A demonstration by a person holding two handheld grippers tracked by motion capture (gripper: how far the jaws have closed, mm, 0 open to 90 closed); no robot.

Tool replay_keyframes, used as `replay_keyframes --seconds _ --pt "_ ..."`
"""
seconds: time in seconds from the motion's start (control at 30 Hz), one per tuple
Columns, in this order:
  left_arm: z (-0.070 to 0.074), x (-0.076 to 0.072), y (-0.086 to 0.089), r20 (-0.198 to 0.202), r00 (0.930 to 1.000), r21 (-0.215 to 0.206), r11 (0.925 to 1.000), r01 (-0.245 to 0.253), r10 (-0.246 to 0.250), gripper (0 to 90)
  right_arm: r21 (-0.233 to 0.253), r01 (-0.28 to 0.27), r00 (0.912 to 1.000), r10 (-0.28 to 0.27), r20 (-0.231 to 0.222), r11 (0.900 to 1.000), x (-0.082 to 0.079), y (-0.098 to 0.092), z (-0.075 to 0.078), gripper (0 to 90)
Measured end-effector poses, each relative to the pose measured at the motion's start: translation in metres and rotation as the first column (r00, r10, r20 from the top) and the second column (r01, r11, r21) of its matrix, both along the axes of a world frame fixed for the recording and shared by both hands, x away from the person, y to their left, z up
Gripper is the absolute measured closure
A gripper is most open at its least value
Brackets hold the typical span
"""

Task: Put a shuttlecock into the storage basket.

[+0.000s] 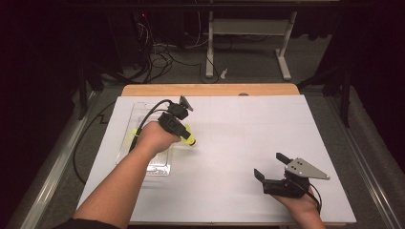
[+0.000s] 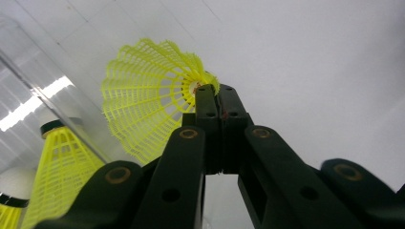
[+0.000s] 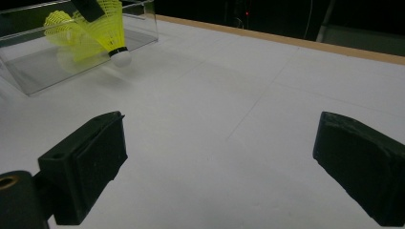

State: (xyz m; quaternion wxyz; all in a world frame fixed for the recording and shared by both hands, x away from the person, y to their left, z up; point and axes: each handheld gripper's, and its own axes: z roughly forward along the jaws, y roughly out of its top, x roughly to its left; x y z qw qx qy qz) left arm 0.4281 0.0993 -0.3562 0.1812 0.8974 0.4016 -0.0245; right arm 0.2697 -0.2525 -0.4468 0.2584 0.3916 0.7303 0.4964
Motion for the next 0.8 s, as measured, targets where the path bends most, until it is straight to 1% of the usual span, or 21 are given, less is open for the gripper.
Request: replay_keyframes --seconds 0.23,0.33,0.6,0.8 --pt "0.018 -0.005 0.007 0.027 0.9996 0.002 1.0 0.001 -0.001 89.9 -0.002 0.0 1.0 0.0 0.0 1.0 0.0 0.001 0.0 4.7" --pt "0.023 -0.006 0.01 0.031 0.9995 0.006 1.0 -0.004 0.004 89.9 -0.003 0.0 1.0 0.0 0.001 1.0 0.0 0.001 0.0 4.7" --pt "0.033 -0.009 0.019 0.038 0.9991 0.012 0.9997 -0.02 0.02 89.9 -0.005 -0.004 1.0 0.004 0.003 1.0 0.0 0.001 0.0 4.7" --pt "0.037 -0.01 0.019 0.047 0.9987 0.012 0.9997 -0.021 0.021 89.9 -0.006 -0.004 1.0 0.004 0.004 1.0 0.0 0.001 0.0 4.7"
